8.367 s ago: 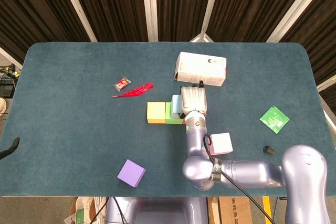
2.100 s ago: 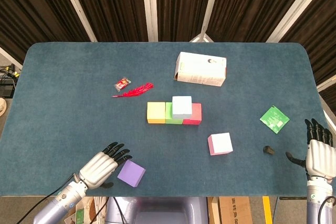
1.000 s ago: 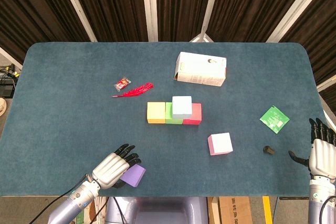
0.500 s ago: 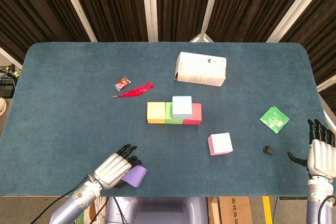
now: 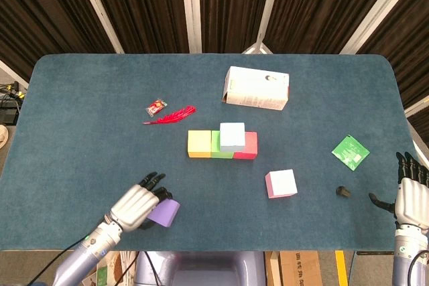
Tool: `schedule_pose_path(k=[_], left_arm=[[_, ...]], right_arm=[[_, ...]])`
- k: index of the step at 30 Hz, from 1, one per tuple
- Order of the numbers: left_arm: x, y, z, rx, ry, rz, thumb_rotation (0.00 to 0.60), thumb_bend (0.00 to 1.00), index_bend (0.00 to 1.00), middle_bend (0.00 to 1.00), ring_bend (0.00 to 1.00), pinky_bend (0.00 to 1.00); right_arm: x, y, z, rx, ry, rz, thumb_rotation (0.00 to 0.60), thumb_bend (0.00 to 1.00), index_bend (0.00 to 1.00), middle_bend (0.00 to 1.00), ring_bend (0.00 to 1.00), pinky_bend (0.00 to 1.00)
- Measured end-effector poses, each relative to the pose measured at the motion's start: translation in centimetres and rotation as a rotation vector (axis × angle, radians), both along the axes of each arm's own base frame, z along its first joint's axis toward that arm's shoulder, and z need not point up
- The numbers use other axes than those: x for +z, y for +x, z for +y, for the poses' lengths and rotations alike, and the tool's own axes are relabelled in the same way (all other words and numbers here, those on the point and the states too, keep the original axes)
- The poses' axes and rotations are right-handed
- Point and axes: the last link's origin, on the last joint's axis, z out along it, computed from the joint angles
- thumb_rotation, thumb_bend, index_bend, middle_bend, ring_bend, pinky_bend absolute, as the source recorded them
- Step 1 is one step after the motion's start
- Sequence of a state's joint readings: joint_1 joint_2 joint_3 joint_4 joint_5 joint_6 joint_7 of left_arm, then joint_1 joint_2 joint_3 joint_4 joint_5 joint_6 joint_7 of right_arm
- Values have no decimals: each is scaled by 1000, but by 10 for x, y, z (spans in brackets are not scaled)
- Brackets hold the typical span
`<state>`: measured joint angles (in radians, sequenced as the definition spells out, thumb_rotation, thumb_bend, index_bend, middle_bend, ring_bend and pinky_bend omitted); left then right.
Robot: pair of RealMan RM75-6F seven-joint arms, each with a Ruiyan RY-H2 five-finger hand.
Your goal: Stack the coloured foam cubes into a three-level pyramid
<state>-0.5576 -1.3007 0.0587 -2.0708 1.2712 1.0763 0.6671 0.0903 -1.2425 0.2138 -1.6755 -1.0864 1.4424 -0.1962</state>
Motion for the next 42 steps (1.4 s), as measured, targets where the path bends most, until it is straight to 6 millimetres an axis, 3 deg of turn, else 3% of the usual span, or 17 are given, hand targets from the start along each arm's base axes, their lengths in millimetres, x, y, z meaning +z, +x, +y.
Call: schedule_pose_path(k=[10, 15, 27, 34, 42], left_arm=[[38, 2, 46, 115, 136, 59, 600, 382, 329, 294, 0, 0], [45, 19, 75, 145, 176, 100, 600, 382, 328, 292, 0, 0], [38, 78, 134, 219, 221, 101, 600, 380, 329, 285, 0, 0], [33, 96, 164, 275, 271, 57, 600, 377, 329, 279, 0, 0], [25, 109, 176, 287, 286, -13, 600, 377, 328, 271, 0, 0]], right_arm=[[-8, 2, -1, 3, 28, 9, 600, 167, 0, 0, 0, 0], [-11, 2, -2, 1, 32, 21, 600, 167, 0, 0, 0, 0], [-12, -5, -5, -35, 25, 52, 600, 166, 0, 0, 0, 0], [-13, -10, -8, -52, 25, 61, 600, 167, 0, 0, 0, 0], [-12, -12, -10, -64, 18, 62, 600, 166, 0, 0, 0, 0]])
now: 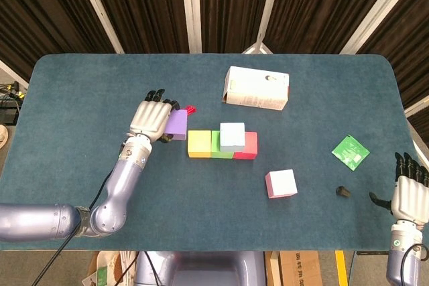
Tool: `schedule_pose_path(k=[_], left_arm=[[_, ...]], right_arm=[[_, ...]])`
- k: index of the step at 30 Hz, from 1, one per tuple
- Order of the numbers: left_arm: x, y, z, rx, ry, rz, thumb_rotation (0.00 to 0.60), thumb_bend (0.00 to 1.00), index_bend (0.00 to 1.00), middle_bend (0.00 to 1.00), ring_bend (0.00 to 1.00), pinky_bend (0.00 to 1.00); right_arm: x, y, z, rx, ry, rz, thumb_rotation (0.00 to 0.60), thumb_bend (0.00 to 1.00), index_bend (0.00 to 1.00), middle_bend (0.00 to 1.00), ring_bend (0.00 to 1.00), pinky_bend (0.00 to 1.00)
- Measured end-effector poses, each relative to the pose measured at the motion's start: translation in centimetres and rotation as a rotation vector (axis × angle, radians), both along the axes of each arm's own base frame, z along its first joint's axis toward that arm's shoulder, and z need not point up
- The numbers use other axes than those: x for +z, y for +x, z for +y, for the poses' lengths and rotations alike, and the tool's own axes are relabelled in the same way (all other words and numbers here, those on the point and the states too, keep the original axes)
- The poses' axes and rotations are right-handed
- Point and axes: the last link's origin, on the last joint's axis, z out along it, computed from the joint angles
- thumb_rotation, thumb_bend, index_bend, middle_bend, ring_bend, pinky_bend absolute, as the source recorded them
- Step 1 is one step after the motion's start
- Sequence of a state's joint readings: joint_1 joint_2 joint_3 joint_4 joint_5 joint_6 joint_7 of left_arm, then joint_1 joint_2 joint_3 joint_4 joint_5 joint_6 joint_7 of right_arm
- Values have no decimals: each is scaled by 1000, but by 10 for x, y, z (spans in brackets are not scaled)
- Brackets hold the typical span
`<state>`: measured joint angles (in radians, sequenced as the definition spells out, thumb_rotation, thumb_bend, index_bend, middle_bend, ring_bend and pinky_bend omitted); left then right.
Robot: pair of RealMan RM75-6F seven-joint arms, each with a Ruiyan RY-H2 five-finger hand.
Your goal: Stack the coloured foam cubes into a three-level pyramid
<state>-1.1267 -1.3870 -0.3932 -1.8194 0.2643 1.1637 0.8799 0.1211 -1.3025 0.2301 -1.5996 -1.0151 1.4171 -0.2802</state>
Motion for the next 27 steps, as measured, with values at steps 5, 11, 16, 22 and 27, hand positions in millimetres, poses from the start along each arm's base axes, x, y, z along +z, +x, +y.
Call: schedule_pose_path(k=[5, 11, 16, 22, 27], left_arm=[[-10, 5, 2, -7, -5, -50, 600, 372, 322, 269, 0, 0], [-19, 10, 0, 5, -25, -83, 600, 363, 317, 262, 0, 0], [-27, 14, -3, 11, -38, -97, 600, 362, 315, 261, 0, 0], [-32, 19, -5, 24, -47, -92, 600, 358, 301, 257, 0, 0], [-39, 23, -6, 57, -57, -95, 600, 357, 297, 256, 0, 0]], right_arm=[[1, 0, 0, -1, -4, -1, 600, 166, 0, 0, 0, 0], [2, 0, 0, 0, -3, -5, 600, 166, 0, 0, 0, 0], [4, 0, 0, 12, -5, -2, 600, 166, 0, 0, 0, 0], [4, -1, 0, 10, -2, -4, 600, 167, 0, 0, 0, 0], [5, -1, 0, 11, -7, -7, 600, 165, 0, 0, 0, 0]])
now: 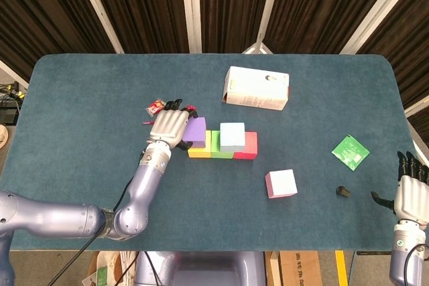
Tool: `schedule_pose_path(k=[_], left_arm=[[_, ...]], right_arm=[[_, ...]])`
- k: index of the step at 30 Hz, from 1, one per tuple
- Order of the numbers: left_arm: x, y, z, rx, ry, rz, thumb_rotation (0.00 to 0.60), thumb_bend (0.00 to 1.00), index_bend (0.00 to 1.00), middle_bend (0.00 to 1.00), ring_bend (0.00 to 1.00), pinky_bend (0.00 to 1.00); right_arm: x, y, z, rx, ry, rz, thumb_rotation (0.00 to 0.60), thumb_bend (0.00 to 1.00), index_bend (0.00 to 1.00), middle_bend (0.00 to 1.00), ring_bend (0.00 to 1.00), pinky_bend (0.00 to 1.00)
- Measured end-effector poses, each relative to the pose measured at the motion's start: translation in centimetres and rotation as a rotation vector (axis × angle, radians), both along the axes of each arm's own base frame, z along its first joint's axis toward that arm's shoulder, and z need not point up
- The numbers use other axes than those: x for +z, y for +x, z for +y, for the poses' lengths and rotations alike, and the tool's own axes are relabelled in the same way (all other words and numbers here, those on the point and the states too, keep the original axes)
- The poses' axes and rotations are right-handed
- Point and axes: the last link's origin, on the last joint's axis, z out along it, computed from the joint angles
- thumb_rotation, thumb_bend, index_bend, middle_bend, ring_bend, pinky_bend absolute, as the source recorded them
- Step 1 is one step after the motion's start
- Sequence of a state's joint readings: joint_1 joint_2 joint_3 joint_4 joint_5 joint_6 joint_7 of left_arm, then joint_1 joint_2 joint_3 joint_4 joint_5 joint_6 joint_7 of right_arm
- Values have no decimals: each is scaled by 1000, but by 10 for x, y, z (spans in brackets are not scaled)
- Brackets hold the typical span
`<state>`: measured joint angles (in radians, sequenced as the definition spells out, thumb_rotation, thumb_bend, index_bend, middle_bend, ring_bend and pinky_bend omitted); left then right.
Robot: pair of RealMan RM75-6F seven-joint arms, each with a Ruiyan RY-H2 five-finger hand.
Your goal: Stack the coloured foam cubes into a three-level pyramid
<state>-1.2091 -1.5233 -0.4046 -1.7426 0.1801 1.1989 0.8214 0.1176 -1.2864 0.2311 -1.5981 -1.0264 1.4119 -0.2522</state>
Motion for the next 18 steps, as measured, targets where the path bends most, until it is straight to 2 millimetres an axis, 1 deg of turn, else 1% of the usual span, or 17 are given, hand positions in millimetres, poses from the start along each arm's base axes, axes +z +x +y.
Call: schedule_pose_path(k=[5, 11, 18], left_arm=[[-3, 6, 3, 12, 6, -11, 600, 355, 297, 253, 0, 0], [-5, 10, 2, 14, 8, -17, 600, 353, 296, 248, 0, 0], [-12, 14, -1, 7, -7, -25, 600, 353, 294, 245, 0, 0]], right_arm=[[2, -1, 0, -5, -4, -3, 600, 167, 0, 0, 0, 0], [6, -2, 0, -10, -21, -11, 600, 166, 0, 0, 0, 0], [6, -2, 1, -7, -16, -13, 600, 166, 0, 0, 0, 0]])
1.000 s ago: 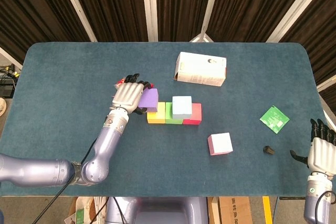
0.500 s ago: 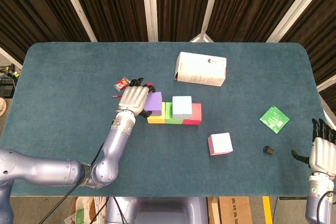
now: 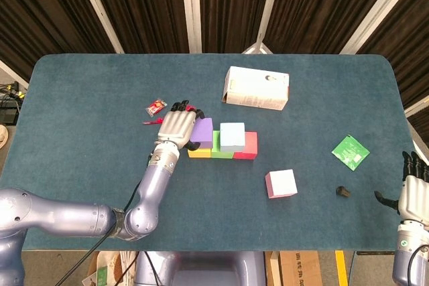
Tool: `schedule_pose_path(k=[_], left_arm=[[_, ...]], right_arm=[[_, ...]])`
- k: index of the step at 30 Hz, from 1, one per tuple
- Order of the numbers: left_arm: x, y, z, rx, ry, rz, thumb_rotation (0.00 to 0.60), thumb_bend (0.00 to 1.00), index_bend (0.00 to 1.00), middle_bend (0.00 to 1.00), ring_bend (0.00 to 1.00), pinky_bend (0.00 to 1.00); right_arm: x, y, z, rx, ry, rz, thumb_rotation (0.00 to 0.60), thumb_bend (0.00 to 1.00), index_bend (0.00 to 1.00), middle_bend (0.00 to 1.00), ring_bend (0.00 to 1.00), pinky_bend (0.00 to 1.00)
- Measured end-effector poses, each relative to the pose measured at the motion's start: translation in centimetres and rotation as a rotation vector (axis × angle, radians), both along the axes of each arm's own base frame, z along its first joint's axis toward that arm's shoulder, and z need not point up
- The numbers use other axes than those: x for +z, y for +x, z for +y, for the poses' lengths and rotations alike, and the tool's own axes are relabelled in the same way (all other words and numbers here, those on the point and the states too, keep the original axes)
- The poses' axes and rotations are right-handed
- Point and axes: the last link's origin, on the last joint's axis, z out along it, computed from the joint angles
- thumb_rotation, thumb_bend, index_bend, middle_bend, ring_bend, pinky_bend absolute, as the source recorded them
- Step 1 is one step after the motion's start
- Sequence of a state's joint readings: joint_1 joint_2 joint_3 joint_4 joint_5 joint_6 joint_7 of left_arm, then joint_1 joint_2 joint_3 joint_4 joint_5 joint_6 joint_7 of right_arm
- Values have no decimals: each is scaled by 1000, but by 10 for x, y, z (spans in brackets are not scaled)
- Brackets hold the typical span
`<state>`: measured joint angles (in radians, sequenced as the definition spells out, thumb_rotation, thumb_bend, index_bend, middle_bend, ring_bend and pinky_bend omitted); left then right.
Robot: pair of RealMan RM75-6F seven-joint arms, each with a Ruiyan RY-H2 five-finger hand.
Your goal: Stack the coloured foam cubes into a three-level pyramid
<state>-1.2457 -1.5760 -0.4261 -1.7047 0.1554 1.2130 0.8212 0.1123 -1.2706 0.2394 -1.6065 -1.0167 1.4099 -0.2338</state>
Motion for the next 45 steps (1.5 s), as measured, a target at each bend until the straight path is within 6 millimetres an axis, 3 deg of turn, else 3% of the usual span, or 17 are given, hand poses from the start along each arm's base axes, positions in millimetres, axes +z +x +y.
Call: schedule_pose_path(k=[45], left_arm=[[-21, 13, -4, -30, 14, 34, 600, 349, 289, 227, 0, 0]], right_arm=[[6, -1, 0, -1, -24, -13, 600, 166, 0, 0, 0, 0]])
